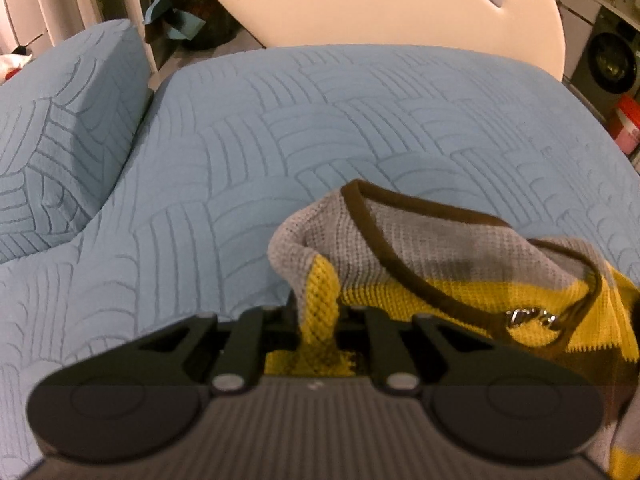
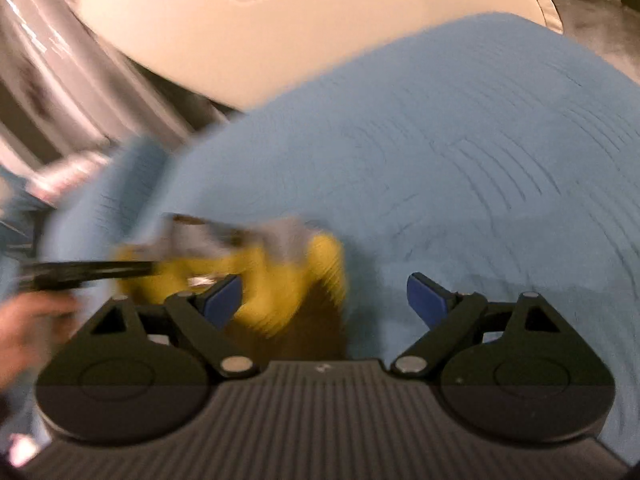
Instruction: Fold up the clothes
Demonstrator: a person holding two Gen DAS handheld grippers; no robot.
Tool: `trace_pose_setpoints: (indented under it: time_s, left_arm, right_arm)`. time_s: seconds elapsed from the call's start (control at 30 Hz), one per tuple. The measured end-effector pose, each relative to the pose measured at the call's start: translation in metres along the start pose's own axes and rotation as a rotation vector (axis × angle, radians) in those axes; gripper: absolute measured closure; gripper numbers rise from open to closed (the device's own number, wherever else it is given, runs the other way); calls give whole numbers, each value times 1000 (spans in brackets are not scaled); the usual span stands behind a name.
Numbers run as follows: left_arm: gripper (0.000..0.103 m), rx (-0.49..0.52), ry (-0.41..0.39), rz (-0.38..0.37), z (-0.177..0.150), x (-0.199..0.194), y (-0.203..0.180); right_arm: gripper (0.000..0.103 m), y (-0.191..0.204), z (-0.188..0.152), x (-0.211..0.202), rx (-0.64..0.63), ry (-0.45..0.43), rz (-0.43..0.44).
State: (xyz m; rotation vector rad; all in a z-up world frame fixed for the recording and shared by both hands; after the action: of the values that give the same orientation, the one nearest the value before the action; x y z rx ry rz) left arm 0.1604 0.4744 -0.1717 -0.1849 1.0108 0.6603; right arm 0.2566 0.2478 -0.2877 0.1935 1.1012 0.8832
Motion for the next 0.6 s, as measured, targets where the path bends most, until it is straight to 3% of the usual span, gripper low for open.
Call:
trace_pose_setpoints:
  time_s: [0.03,0.07,0.1,0.13,0.2,0.33,0.4,0.47,0.5,0.53,0.6]
  left_arm:
    - [91,5,-7,-6,0,-3,0]
    - [91,8,-20,-15,1,-9,2]
    - [91,10,-42,-32,1,-22,8]
    - [91,12,-65,-49,0,-35,13]
    - [91,25,-94,-82,-9,-59,23]
    - [89,132,8,-144,-107,-93,36]
    - [79,186,59,-175,-156,-111,43]
    - [74,239,110,-206,-205,-129,50]
    - [74,266,135,-221,-230,-138,54]
    - [74,284,159,-226,-252,-143,58]
    - [66,264,131,-232,-275,-152,67]
  right_arm:
    - [10,-2,0,13,4,48,-23]
    - [37,7,1,15,-79,63,-45]
    - [72,13,-1,16,-127,86,-47]
    - [93,27,-1,10,-191,106,-15]
    - [94,51,2,-31,-324,5,9]
    - [94,97,-34,-148,-619,-195,131]
    - [94,102,-70,-186,-736,-222,174]
    - [92,91,-133,-206,-792,-151,175]
    - [91,85,-146,-202,-786,-108,168]
    - [91,66,-181,-186,-764,35,133]
    - [90,43,-217,-167,-719,217,67]
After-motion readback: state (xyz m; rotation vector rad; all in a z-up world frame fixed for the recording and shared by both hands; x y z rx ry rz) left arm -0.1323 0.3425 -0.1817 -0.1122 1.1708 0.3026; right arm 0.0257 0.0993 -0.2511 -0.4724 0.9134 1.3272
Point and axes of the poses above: each gripper's, at about its wrist camera, not at the fingertips, and x roughly the way its jaws point, y to its left, z to its top, the point moved 9 cm from there along x, roughly the way its jaws point, and after that the axes turned 11 degrees about z, right-handed, at the moved point
